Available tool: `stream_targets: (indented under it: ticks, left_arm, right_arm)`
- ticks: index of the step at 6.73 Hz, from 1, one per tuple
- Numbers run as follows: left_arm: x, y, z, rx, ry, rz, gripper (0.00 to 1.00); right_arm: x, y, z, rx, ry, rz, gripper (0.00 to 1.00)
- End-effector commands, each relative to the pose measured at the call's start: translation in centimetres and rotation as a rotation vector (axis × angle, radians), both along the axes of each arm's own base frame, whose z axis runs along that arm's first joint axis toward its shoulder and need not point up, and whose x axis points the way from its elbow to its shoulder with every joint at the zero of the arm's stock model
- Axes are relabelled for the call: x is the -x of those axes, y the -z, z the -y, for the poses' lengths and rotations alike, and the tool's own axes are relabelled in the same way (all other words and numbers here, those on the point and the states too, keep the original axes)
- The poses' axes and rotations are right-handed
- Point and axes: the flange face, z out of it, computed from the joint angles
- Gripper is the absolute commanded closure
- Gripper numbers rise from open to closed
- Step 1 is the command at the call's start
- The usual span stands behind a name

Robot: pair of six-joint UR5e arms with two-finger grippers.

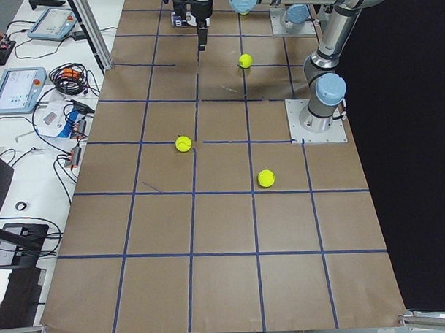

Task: Lift up tennis ball bucket
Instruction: 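Lower the right gripper onto the lying tennis ball can and grasp it, then carry the can with the right gripper toward the middle, farther from the robot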

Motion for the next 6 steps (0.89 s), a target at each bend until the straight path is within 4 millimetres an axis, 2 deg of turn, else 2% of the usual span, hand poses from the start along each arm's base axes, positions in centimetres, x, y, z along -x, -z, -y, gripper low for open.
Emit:
stream_targets:
  ticks: [1,2,3,4,6]
  left_arm:
    - [0.0,0.0,0.0,0.0,0.0,0.0,0.0]
    - [0.0,0.0,0.0,0.0,0.0,0.002,0.0]
    - [0.0,0.0,0.0,0.001,0.0,0.002,0.0]
    - [0.0,0.0,0.0,0.0,0.0,0.0,0.0]
    - [0.0,0.0,0.0,0.0,0.0,0.0,0.0]
  right_arm:
    - [0.1,-0.9,0.2,0.01,-0.006,-0.008,0.42]
    - [-0.4,-2.2,0.6,0.025,-0.02,-0.016,0.41]
    - [-2.4,-4.0,1.7,0.057,-0.08,-0.019,0.41]
    - [-6.1,-6.1,2.5,0.071,-0.207,-0.014,0.41]
    - [-15.6,-11.2,3.1,0.153,-0.447,-0.019,0.39]
